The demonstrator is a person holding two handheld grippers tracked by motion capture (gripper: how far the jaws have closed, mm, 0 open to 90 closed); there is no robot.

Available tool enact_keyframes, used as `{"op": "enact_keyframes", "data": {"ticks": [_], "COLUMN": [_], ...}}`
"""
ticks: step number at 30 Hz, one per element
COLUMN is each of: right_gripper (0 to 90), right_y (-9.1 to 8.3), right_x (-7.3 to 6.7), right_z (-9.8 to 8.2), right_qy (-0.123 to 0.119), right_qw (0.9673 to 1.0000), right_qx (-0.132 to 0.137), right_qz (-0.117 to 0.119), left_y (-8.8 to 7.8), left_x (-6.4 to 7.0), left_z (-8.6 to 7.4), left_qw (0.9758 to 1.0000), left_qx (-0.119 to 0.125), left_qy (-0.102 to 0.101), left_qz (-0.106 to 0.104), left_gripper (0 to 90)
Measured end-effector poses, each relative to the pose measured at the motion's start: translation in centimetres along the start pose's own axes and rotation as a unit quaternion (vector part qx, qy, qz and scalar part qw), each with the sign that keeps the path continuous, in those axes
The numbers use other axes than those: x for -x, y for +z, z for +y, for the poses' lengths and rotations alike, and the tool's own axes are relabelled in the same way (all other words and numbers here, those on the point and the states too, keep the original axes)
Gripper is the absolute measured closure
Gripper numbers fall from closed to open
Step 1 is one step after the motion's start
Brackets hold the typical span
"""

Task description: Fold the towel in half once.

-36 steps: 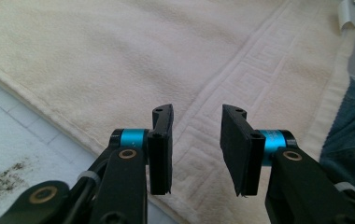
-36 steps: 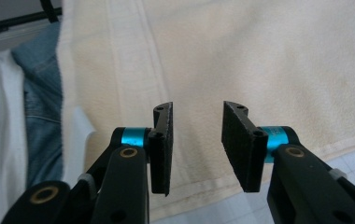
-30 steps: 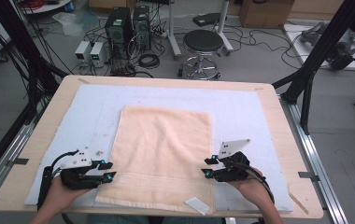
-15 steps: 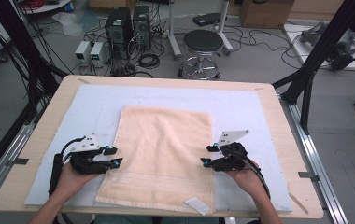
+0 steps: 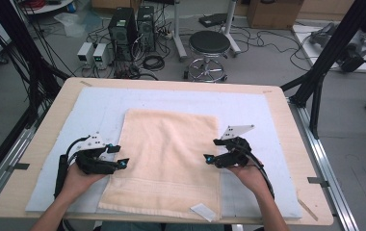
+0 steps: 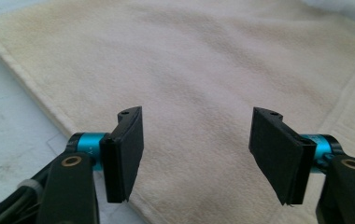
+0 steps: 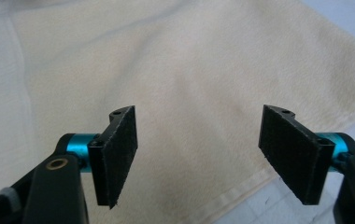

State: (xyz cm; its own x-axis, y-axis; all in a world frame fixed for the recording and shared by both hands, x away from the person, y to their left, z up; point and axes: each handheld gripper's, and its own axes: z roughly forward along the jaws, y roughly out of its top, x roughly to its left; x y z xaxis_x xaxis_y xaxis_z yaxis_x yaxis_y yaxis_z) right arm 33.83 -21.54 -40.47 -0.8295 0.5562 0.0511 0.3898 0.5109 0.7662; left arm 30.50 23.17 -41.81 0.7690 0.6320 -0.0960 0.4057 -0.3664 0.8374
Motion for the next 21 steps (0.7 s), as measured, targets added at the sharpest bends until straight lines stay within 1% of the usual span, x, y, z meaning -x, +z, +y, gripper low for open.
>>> {"op": "enact_keyframes", "data": {"ticks": [1, 3, 4, 5, 6, 7, 8, 9, 10, 11, 12, 15, 16, 17, 18, 21], "right_gripper": [25.6, 25.0, 24.7, 24.5, 24.3, 24.3, 24.3, 24.3, 24.3, 24.3, 24.3, 24.3, 24.3, 24.3, 24.3, 24.3], "right_y": [0.1, 0.2, 0.2, 0.2, 0.2, 0.2, 0.2, 0.1, 0.1, 0.1, 0.0, 0.0, 0.0, 0.0, 0.1, 0.1], "right_x": [0.1, 0.1, 0.2, 0.2, 0.2, 0.3, 0.3, 0.2, 0.1, 0.1, 0.1, 0.2, 0.3, 0.3, 0.4, 0.5], "right_z": [0.2, 0.5, 0.7, 0.8, 0.9, 1.0, 1.2, 1.3, 1.5, 1.6, 1.7, 1.7, 1.6, 1.6, 1.5, 1.5], "right_qy": [-0.004, -0.005, -0.005, -0.006, -0.004, -0.005, -0.006, -0.007, -0.012, -0.015, -0.017, -0.017, -0.017, -0.013, -0.016, -0.013], "right_qw": [1.0000, 0.9999, 0.9999, 0.9998, 0.9998, 0.9997, 0.9997, 0.9997, 0.9997, 0.9996, 0.9996, 0.9996, 0.9997, 0.9998, 0.9998, 0.9998], "right_qx": [0.004, 0.011, 0.013, 0.016, 0.019, 0.021, 0.022, 0.021, 0.020, 0.019, 0.019, 0.020, 0.015, 0.013, 0.010, 0.010], "right_qz": [-0.005, -0.007, -0.008, -0.009, -0.009, -0.010, -0.010, -0.011, -0.011, -0.012, -0.011, -0.009, -0.007, -0.007, -0.007, -0.009], "left_y": [0.0, -0.1, -0.2, -0.2, -0.3, -0.3, -0.4, -0.5, -0.4, -0.5, -0.5, -0.4, -0.4, -0.3, -0.2, 0.1], "left_x": [-0.1, -0.2, -0.3, -0.4, -0.4, -0.4, -0.4, -0.5, -0.5, -0.6, -0.6, -1.0, -1.0, -1.1, -1.1, -1.1], "left_z": [0.0, 0.2, 0.4, 0.6, 0.9, 1.1, 1.3, 1.6, 1.7, 1.8, 2.0, 2.2, 2.2, 2.3, 2.2, 2.2], "left_qw": [1.0000, 1.0000, 1.0000, 1.0000, 0.9999, 0.9999, 0.9999, 0.9999, 0.9999, 0.9999, 0.9999, 0.9999, 0.9999, 1.0000, 0.9999, 1.0000], "left_qx": [0.002, 0.000, -0.001, -0.004, -0.003, 0.000, 0.004, 0.005, 0.005, 0.001, 0.001, 0.001, 0.003, 0.000, -0.001, -0.004], "left_qy": [-0.004, -0.001, -0.006, -0.002, -0.002, -0.004, -0.001, -0.001, -0.002, 0.002, -0.001, -0.002, -0.003, -0.001, -0.002, -0.001], "left_qz": [0.002, 0.006, 0.006, 0.007, 0.010, 0.010, 0.010, 0.010, 0.009, 0.010, 0.012, 0.011, 0.010, 0.009, 0.010, 0.006], "left_gripper": [34.3, 31.9, 31.2, 30.2, 28.6, 27.7, 27.7, 27.7, 27.7, 27.7, 27.7, 27.7, 27.7, 27.8, 27.9, 27.9]}}
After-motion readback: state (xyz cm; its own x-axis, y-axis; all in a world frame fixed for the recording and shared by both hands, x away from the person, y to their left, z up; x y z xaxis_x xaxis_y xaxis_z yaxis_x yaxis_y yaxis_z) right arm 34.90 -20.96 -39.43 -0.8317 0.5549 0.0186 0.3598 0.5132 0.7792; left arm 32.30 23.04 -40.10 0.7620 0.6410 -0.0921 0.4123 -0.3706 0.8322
